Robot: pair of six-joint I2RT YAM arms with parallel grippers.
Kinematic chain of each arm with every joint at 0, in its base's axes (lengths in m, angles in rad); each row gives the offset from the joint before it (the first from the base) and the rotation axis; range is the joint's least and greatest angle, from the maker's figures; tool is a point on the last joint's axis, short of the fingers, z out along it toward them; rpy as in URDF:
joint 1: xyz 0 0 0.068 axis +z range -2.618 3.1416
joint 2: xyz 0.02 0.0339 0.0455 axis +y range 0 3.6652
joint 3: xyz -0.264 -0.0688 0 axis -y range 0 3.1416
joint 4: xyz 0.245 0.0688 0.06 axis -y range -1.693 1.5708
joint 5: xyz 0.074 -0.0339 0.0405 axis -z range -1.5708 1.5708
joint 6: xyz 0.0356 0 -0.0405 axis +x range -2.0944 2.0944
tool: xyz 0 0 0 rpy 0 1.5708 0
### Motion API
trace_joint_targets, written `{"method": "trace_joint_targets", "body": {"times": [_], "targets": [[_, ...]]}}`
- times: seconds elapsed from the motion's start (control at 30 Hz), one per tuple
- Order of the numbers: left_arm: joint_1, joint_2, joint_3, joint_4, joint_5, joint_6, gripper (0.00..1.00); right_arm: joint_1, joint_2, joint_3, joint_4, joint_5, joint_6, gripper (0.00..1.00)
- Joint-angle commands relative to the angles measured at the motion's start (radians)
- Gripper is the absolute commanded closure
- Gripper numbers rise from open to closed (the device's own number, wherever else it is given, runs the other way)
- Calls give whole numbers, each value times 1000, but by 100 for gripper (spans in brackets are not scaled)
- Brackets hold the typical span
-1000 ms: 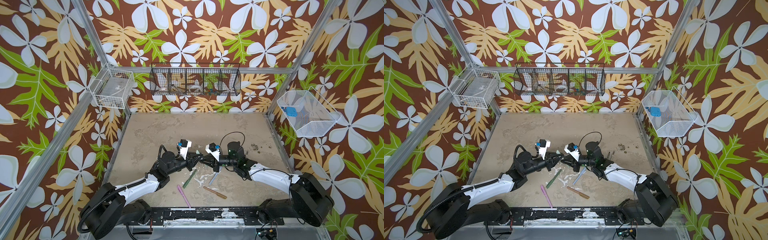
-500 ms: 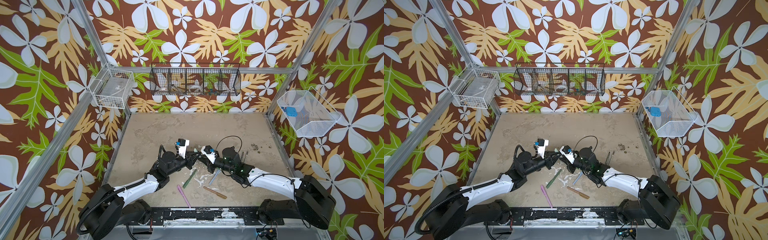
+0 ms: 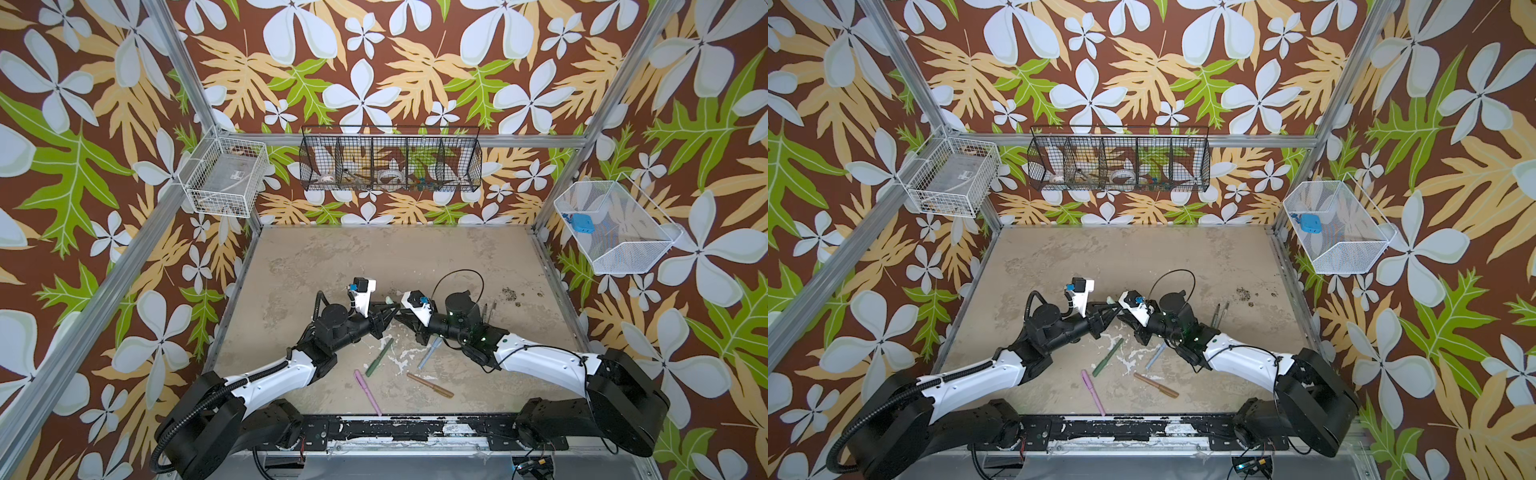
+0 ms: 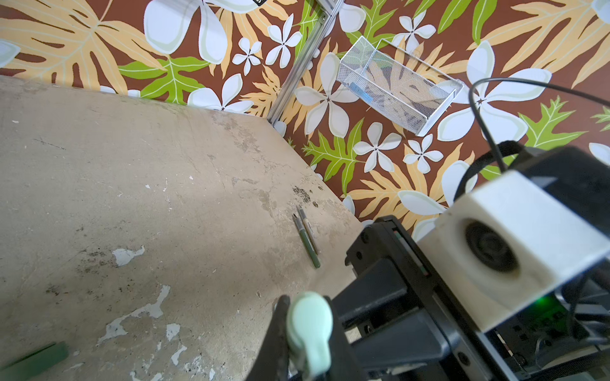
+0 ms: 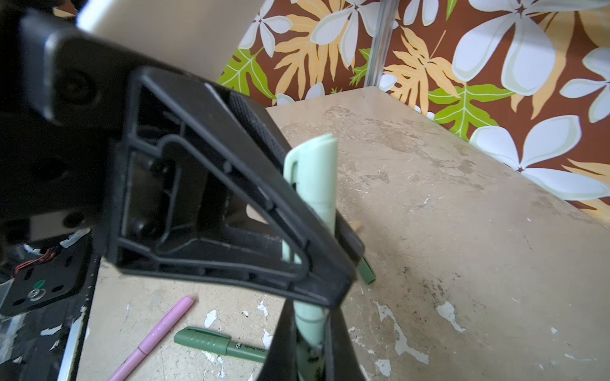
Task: Open the pen caps
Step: 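Pull the cap away with left gripper while right gripper holds the pen body, then lower the mint cap with left gripper while right gripper lowers the uncapped body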
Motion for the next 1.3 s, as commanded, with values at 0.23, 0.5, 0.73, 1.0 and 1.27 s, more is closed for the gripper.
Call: {"method": "trace_joint_targets", "body": {"times": [0.23,0.5,0.73,1.0,1.27], "targets": [[14,-18,-14,165,-29,-17,100,-40,43,19,-137,-188,-17,100],[27,-55,-36,146,-97,-19,100,6,69,51,-209,36,-75,100],[32,-64,-48,149,-125,-22,100,52,87,60,-203,140,-85,100],[44,-82,-64,157,-135,-20,100,46,89,55,-195,72,-81,100],[45,-75,-58,138,-155,-17,100,9,61,38,-170,61,-39,100]]}}
